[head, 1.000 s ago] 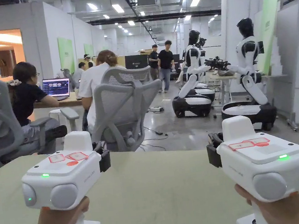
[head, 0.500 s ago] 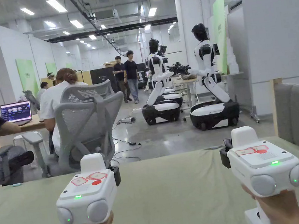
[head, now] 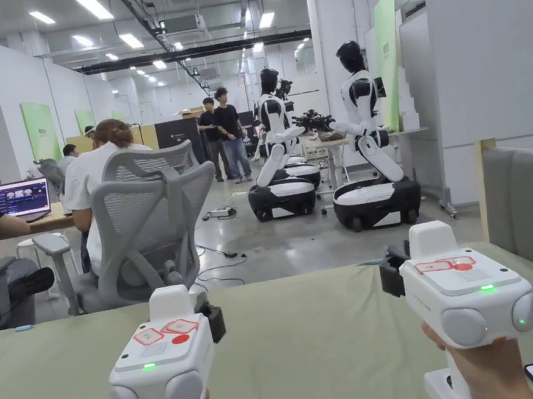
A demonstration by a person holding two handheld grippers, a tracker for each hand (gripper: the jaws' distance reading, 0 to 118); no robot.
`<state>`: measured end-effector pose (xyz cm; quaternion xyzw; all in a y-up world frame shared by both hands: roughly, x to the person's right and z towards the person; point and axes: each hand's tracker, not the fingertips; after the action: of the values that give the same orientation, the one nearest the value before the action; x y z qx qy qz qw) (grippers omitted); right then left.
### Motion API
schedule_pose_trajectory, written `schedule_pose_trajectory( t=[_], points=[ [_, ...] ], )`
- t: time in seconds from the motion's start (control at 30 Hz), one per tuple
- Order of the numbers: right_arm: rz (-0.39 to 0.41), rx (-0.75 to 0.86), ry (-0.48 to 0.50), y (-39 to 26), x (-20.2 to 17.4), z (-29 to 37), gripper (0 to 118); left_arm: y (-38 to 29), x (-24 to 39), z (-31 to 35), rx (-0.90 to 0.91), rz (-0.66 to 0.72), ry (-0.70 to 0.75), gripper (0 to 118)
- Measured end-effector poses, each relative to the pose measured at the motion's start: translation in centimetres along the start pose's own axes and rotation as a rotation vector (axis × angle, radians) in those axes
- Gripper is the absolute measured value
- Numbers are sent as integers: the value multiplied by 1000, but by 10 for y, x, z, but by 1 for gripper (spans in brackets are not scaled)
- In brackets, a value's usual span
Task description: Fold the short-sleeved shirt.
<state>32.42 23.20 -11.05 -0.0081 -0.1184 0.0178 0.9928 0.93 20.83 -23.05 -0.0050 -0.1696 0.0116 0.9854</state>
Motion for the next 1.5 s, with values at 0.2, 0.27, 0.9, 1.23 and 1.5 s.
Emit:
schedule_pose_trajectory(
  t=[0.2,0.27,0.9,1.23,1.5],
  points=[
    [25,-3,-5,-13,-9,-4,118,-5,1,-1,7,-16,19,118],
    [12,-16,0,-16,-6,-4,118,-4,2,-1,5,-19,22,118],
    [22,-19,21,-17,-3,4,118,-7,4,0,-7,-39,11,118],
    [22,-22,-2,-18,-2,8,118,-6,4,5,-14,-37,9,118],
    [19,-25,7,-19,-2,9,118,-9,1,6,-25,-24,16,118]
  ],
)
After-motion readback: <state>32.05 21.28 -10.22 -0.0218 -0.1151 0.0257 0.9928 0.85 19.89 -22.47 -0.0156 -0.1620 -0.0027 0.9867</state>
